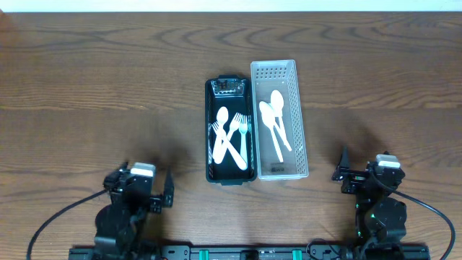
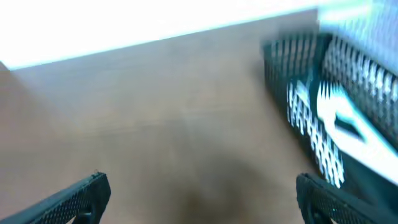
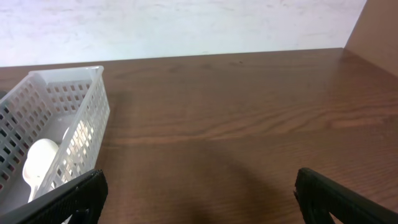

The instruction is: Pack container

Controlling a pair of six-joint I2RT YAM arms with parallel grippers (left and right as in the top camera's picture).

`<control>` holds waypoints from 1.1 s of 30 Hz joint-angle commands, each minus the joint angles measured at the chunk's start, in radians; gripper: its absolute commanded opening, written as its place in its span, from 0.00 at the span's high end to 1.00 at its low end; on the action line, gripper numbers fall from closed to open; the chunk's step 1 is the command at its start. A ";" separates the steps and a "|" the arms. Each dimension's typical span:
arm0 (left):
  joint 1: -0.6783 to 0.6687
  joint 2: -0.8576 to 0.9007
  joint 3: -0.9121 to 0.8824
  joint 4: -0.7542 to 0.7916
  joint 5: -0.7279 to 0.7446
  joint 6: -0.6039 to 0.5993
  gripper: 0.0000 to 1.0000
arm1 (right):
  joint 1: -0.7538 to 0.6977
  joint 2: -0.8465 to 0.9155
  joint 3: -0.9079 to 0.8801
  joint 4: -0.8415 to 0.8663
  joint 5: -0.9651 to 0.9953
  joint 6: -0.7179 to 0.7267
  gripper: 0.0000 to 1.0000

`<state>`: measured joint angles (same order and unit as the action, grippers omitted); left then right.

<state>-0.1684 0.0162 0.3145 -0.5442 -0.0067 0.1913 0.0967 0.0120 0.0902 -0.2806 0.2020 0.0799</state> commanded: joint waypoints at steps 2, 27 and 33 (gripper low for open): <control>0.019 -0.013 -0.104 0.200 -0.009 0.041 0.02 | 0.011 -0.006 -0.002 -0.004 0.005 0.017 0.01; 0.077 -0.008 -0.311 0.471 0.000 -0.126 0.02 | 0.011 -0.006 -0.002 -0.004 0.005 0.017 0.01; 0.077 -0.005 -0.311 0.471 0.000 -0.126 0.02 | 0.011 -0.006 -0.002 -0.004 0.005 0.017 0.01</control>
<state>-0.0978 0.0109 0.0216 -0.0292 0.0013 0.0776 0.0967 0.0120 0.0902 -0.2798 0.2024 0.0799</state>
